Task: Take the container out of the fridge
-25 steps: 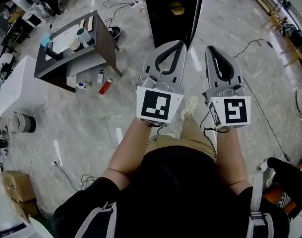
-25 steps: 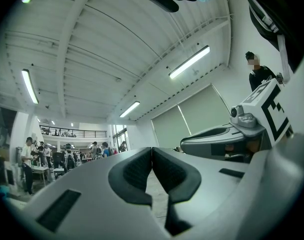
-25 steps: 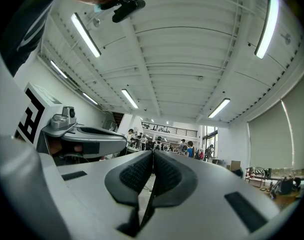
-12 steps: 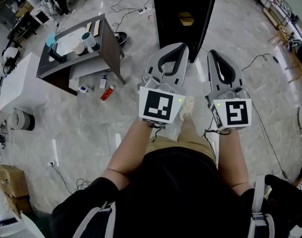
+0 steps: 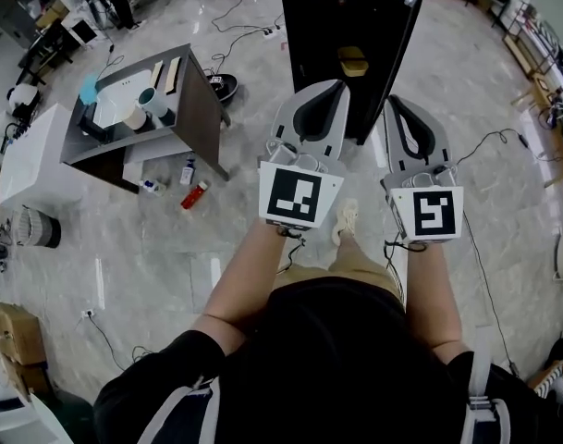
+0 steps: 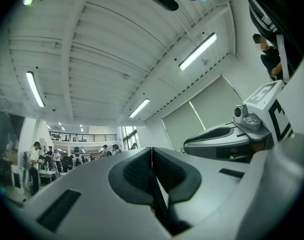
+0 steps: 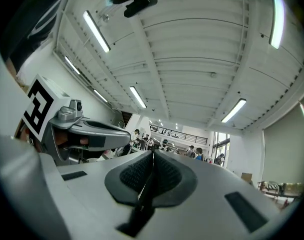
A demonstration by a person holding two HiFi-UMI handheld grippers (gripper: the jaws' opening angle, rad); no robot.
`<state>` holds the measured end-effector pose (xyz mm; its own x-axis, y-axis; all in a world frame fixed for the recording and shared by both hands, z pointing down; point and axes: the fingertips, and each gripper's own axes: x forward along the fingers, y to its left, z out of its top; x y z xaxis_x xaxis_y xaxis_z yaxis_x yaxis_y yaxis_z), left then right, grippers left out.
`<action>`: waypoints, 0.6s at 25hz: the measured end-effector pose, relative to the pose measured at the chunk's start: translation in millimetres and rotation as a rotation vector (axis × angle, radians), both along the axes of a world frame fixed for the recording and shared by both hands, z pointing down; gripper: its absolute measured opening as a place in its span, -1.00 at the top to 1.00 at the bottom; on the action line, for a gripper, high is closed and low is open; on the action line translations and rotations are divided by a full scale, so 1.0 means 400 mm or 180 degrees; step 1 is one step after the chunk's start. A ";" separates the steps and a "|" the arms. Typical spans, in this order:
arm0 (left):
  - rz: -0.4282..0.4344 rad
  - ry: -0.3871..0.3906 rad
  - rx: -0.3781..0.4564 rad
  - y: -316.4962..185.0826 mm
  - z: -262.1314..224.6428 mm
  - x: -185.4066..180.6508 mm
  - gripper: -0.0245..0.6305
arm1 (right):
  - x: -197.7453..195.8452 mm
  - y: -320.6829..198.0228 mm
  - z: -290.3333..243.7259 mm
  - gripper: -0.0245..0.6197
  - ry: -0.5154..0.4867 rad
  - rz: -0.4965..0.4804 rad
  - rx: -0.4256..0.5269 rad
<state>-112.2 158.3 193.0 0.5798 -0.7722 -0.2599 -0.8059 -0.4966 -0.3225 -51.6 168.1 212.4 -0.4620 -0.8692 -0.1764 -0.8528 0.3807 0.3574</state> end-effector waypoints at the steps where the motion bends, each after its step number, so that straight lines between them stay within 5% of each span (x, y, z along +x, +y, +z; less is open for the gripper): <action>1: -0.0005 -0.0014 -0.0006 -0.050 -0.003 0.017 0.85 | 0.020 -0.052 -0.005 0.81 -0.0039 -0.0002 -0.0021; 15: 0.0020 -0.0286 -0.0240 -0.528 0.080 0.163 0.85 | 0.174 -0.568 0.067 0.81 -0.0184 -0.0071 -0.0401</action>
<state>-47.1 -53.1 224.9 0.6032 -0.7838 -0.1481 -0.7722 -0.5272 -0.3547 18.0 -58.9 239.2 -0.4736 -0.8757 -0.0935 -0.8614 0.4385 0.2562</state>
